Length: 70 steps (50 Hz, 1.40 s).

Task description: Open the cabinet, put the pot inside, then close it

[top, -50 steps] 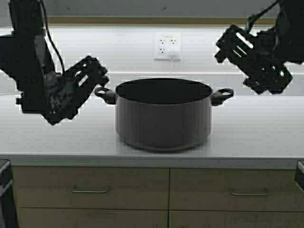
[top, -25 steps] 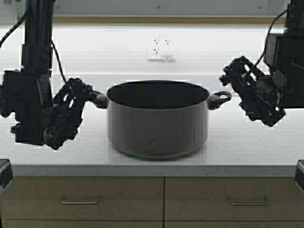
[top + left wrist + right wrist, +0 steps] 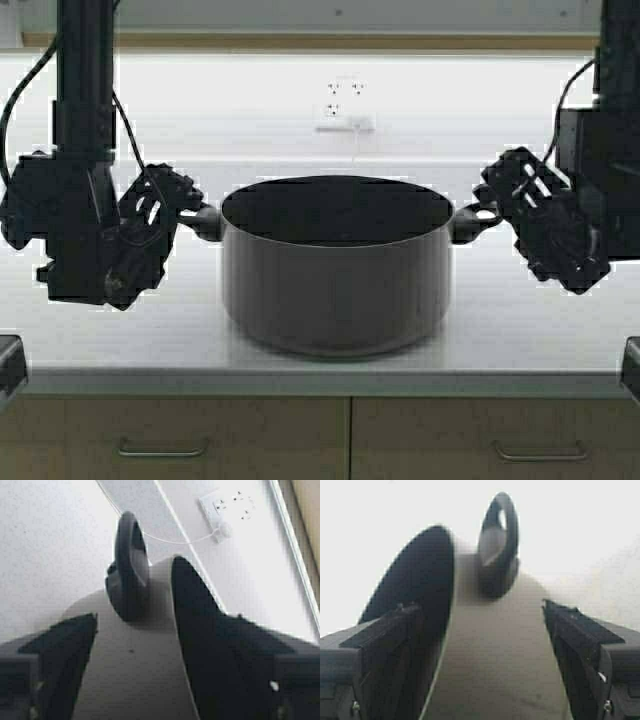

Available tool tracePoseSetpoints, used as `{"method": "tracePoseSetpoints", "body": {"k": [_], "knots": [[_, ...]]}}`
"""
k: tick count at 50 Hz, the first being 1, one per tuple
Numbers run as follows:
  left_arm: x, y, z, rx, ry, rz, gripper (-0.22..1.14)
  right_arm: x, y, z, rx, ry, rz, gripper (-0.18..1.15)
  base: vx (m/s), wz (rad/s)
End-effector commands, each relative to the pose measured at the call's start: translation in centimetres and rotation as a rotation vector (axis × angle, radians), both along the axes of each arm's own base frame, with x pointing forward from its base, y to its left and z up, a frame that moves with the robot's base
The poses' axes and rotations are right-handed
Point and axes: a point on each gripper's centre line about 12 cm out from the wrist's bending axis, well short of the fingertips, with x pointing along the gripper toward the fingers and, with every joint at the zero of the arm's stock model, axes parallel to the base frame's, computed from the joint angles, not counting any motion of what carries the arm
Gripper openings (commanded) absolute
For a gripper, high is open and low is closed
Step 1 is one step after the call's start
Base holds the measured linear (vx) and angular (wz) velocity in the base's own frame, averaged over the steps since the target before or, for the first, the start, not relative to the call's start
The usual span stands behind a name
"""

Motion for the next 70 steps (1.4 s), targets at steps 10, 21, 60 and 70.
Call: {"method": "tracePoseSetpoints", "body": {"k": [10, 21, 60, 70], "knots": [[7.1, -0.8, -1.0, -0.088, -0.087, -0.109, 1.02, 7.8, 0.2, -3.0, 0.207, -0.133, 0.102, 1.02, 0.00, 0.00], [10.1, -0.6, -1.9, -0.095, -0.083, -0.096, 1.02, 11.3, -0.5, -4.6, 0.339, -0.176, 0.058, 1.02, -0.01, 0.00], [11.6, -1.6, -2.8, -0.184, -0.032, -0.134, -0.16, 13.6, 1.2, -4.2, 0.465, -0.216, 0.128, 0.01, 0.00, 0.00], [10.5, -1.5, 0.2, -0.178, -0.081, -0.148, 0.06, 12.9, 2.5, -0.8, 0.519, -0.269, 0.171, 0.08, 0.00, 0.00]]}}
